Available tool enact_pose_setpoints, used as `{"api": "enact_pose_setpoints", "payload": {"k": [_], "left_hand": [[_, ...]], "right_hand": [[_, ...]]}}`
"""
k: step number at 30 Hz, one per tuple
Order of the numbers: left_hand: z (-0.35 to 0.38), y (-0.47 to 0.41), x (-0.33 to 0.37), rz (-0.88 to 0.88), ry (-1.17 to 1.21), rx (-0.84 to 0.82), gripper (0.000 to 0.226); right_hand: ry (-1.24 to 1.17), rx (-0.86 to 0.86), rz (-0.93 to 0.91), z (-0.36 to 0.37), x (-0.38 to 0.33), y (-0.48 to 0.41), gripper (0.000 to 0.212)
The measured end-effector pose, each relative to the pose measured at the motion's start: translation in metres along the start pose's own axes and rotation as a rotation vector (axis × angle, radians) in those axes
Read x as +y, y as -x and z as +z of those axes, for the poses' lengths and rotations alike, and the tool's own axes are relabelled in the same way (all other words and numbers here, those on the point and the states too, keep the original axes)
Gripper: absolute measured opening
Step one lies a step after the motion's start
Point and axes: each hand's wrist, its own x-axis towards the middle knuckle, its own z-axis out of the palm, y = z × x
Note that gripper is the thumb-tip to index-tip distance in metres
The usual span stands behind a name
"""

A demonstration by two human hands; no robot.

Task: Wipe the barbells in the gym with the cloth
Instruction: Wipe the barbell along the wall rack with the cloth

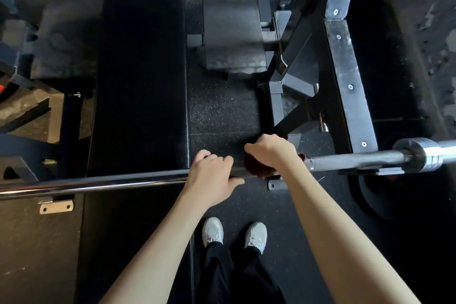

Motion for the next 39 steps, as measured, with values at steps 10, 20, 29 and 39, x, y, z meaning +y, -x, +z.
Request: {"api": "enact_pose_setpoints", "payload": {"k": [10,20,29,39], "left_hand": [[0.005,0.002,0.001,0.017,0.025,0.022,0.046],[0.002,0.005,0.006,-0.045,0.019,0.032,0.047],[-0.017,-0.032,0.002,-0.143,0.198,-0.464,0.030],[0.010,-0.011,0.011,-0.123,-0.047,0.079,0.025]], "right_hand": [[0.107,0.723,-0.399,0.062,0.039,0.039,0.043],[0.020,0.218,-0.127,0.015,0.023,0.020,0.041],[0.026,0.648,-0.272,0.027,0.084,0.043,0.039],[0.021,0.643,-0.437,0.052,0.037,0.043,0.034]]}}
